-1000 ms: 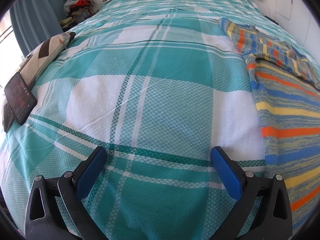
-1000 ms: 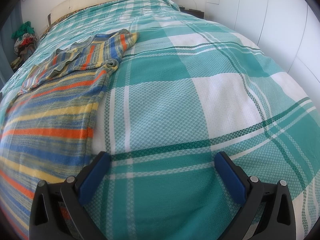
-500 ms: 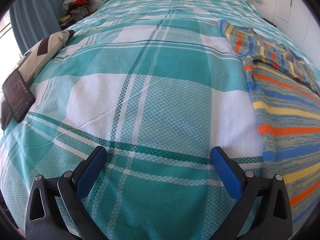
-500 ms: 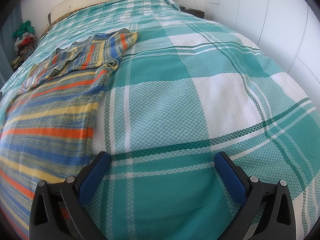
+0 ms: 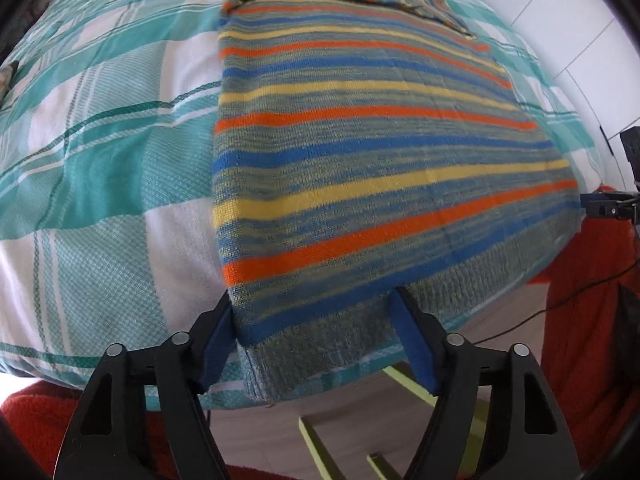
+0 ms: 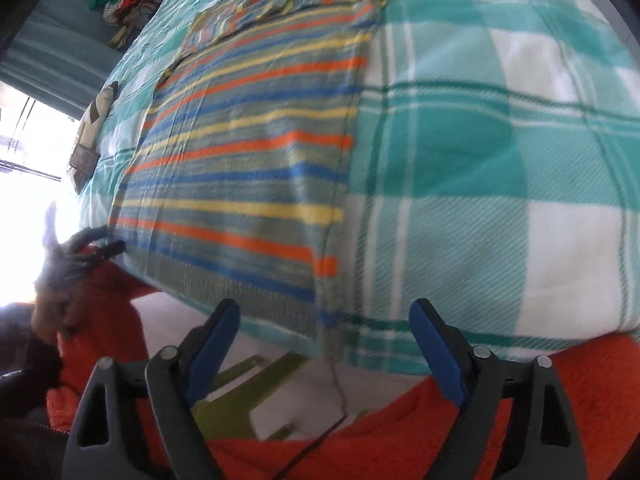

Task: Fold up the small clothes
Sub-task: 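Grasp the sweater hem with both tools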

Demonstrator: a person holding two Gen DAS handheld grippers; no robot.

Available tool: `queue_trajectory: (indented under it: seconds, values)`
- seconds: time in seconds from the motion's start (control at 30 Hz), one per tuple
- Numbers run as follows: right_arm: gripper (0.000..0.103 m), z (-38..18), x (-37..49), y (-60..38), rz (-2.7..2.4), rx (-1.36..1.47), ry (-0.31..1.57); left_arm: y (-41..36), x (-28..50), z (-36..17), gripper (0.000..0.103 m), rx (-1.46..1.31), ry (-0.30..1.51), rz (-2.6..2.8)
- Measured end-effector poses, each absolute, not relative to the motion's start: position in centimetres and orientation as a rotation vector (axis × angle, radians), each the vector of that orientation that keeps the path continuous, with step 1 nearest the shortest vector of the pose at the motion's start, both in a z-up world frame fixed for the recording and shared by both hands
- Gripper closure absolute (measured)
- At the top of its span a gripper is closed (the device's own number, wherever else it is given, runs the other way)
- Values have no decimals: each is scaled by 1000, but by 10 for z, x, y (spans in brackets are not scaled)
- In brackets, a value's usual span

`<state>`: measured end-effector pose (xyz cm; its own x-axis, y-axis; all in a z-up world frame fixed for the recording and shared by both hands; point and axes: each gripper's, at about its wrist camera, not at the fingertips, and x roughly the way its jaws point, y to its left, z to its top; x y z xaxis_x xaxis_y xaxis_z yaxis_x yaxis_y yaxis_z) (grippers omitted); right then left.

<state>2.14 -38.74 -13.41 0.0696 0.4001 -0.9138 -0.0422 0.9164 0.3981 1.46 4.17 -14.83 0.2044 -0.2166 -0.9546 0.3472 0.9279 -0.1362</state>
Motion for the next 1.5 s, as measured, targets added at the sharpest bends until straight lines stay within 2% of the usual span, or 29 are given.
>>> queue_trajectory:
  seconds: [0.07, 0.1, 0.13, 0.2, 0.33, 0.43, 0.63, 0.87, 1.1, 1.17, 1.27, 1.3, 1.4, 1.47, 1.5]
  values:
    - [44, -153, 19, -379, 321, 305, 1540, 34, 14, -147, 74, 152, 1326, -371]
    - [71, -158, 18, -378, 319, 314, 1570, 32, 14, -147, 97, 151, 1345, -370]
    - [99, -160, 15, -377, 330, 334, 1585, 31, 13, -145, 98, 142, 1354, -373]
    - [98, -150, 14, -382, 360, 387, 1556, 34, 15, -139, 98, 99, 1361, -382]
    - [98, -118, 33, -407, 379, 561, 1395, 53, 51, -111, 99, -178, 1328, -443]
    - [98, -99, 74, -423, 355, 592, 1261, 57, 106, -88, 99, -289, 1243, -446]
    - [98, -92, 204, -437, 245, 629, 1064, 59, 246, -69, 99, -328, 1095, -376]
    - [98, -111, 328, -448, 154, 628, 1055, 47, 359, -87, 99, -367, 1101, -307]
    - [98, -148, 386, -452, 117, 630, 1075, 27, 414, -114, 98, -293, 1114, -246]
    - [98, -153, 396, -453, 114, 656, 1053, 28, 423, -115, 93, -301, 1104, -232]
    - [88, -142, 391, -463, 93, 710, 953, 43, 431, -107, 93, -430, 1066, -251]
    - [80, -134, 388, -469, 86, 725, 910, 47, 430, -102, 93, -450, 1047, -256]
    - [78, -110, 381, -474, 137, 691, 878, 43, 416, -88, 93, -336, 1013, -277]
    - [78, -100, 377, -463, 218, 602, 940, 35, 406, -87, 84, -238, 1015, -284]
    - [78, -99, 376, -455, 252, 553, 977, 32, 405, -90, 58, -199, 1016, -269]
